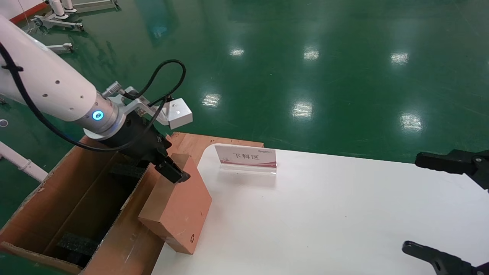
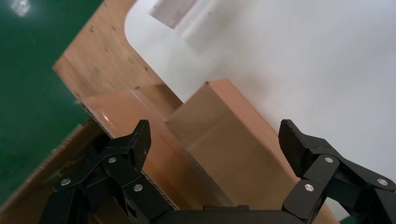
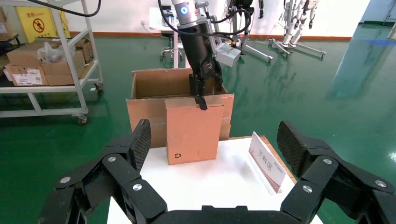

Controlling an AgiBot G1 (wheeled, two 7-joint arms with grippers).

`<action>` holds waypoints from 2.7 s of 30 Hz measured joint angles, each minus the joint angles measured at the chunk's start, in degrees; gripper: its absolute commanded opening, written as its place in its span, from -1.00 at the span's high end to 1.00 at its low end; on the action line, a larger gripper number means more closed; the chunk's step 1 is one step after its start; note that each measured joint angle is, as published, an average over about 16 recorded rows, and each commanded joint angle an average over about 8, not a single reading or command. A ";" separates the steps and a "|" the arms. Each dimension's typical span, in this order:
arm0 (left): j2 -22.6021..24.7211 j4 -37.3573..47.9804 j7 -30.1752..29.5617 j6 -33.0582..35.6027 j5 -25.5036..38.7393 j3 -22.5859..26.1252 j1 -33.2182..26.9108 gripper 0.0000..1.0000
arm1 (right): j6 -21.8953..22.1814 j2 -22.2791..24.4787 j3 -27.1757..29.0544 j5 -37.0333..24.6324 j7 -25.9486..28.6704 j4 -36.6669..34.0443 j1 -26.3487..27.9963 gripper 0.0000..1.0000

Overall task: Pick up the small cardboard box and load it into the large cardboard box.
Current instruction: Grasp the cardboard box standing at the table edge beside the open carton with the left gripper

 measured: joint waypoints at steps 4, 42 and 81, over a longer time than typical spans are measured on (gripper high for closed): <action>0.37 0.03 -2.31 0.00 -0.61 3.12 -1.37 -1.00 | 0.01 0.01 -0.02 0.01 -0.01 0.00 0.00 -1.00; 2.66 0.17 -12.34 -0.82 -6.78 22.01 -8.50 -0.75 | 0.07 0.06 -0.13 0.10 -0.08 -0.01 0.02 -1.00; 2.57 0.45 -12.17 -0.85 -6.66 21.27 -8.37 1.00 | 0.08 0.06 -0.13 0.11 -0.07 -0.02 0.02 1.00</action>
